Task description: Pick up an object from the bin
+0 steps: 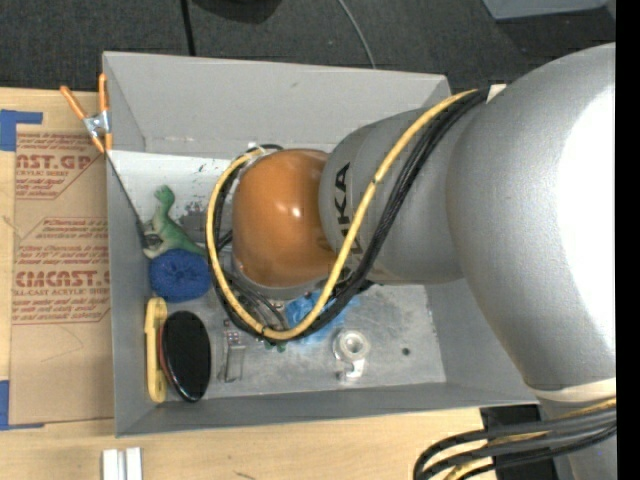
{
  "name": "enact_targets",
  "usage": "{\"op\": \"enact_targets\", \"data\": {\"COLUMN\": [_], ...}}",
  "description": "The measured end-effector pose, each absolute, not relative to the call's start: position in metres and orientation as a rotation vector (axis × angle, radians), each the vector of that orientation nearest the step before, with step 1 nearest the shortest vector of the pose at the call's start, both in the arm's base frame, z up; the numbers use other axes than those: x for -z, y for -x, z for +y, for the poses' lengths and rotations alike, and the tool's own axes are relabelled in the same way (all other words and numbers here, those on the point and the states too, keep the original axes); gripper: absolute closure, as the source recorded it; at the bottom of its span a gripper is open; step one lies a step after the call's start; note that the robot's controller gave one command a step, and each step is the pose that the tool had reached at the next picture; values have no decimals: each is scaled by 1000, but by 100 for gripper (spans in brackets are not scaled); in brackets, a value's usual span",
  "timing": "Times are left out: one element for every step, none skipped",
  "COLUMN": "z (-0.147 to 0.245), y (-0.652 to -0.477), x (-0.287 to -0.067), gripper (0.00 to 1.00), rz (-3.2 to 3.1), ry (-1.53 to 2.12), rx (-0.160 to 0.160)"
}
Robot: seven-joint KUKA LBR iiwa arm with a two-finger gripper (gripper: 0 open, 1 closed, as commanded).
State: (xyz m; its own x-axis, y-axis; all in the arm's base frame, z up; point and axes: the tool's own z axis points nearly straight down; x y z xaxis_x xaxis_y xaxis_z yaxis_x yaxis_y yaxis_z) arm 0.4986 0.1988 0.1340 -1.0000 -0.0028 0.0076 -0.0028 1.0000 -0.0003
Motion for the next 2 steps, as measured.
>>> {"op": "enact_targets", "data": {"z": [198,165], "y": [-501,-494], "x": [-138,-133], "gripper": [0,0], "rz": [-3141,-3140], "ry": [-2,17], "rx": [2,6]}}
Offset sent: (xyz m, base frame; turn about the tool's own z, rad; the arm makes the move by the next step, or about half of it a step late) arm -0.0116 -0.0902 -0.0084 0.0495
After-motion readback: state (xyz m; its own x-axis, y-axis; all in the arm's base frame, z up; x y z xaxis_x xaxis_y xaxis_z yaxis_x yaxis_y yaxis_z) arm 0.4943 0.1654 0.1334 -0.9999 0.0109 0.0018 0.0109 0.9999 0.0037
